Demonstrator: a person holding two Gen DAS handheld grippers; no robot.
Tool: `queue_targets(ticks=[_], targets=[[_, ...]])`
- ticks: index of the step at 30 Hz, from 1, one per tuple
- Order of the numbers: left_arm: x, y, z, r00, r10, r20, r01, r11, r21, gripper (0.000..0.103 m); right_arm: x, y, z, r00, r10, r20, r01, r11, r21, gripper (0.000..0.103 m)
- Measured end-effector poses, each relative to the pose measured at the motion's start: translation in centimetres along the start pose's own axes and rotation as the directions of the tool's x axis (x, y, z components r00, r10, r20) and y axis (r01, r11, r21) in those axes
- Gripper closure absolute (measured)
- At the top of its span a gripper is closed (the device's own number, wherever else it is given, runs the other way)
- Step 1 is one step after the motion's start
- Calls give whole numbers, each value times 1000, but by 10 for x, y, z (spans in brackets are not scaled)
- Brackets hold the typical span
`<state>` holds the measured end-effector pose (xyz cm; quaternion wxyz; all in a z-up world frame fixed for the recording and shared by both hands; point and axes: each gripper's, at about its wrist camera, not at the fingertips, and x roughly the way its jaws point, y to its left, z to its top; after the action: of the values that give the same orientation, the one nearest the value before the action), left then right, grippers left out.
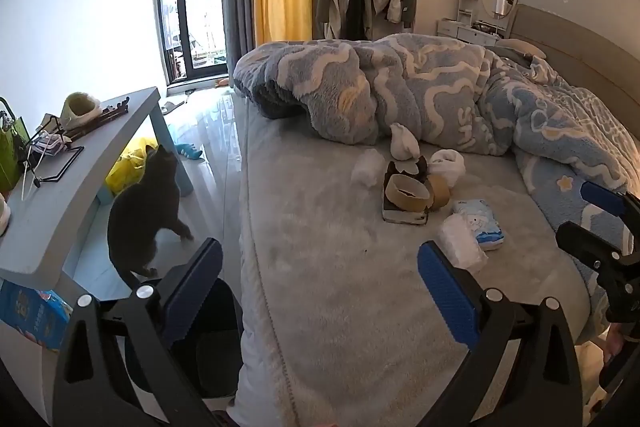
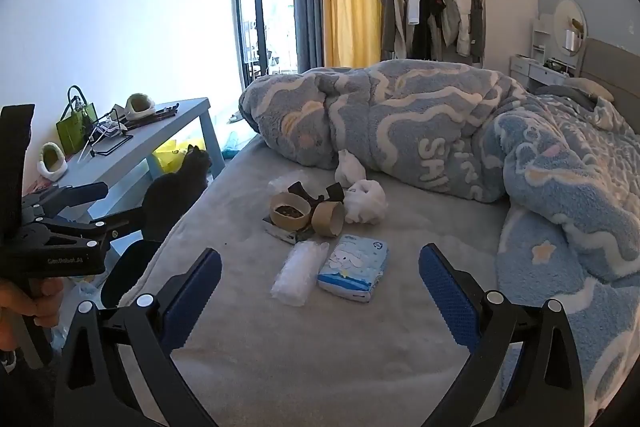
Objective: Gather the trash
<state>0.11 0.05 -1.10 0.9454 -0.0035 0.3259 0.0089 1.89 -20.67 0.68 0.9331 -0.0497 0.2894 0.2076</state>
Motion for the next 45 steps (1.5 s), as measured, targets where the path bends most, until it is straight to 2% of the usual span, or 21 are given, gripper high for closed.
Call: queue_targets(ticks=[24,28,36,45], targets=[[0,-3,-9,1000,3,-10,-3,1000,-3,3,0,3,0,1000,4,1,-4,1000,0,3],[3,1,-2,1000,0,-12,0,1000,-4,3,0,3,0,1000,6,2,-6,1000,0,3],[2,-1,-13,1000,6,-15,-6,1000,-8,3,-1,3,0,1000,7,2,-7,1000,-1,3],[5,2,-4,1000,4,-21,-4,1000,-12,3,0,3,0,1000,8,1,-8,1000,-1,3]])
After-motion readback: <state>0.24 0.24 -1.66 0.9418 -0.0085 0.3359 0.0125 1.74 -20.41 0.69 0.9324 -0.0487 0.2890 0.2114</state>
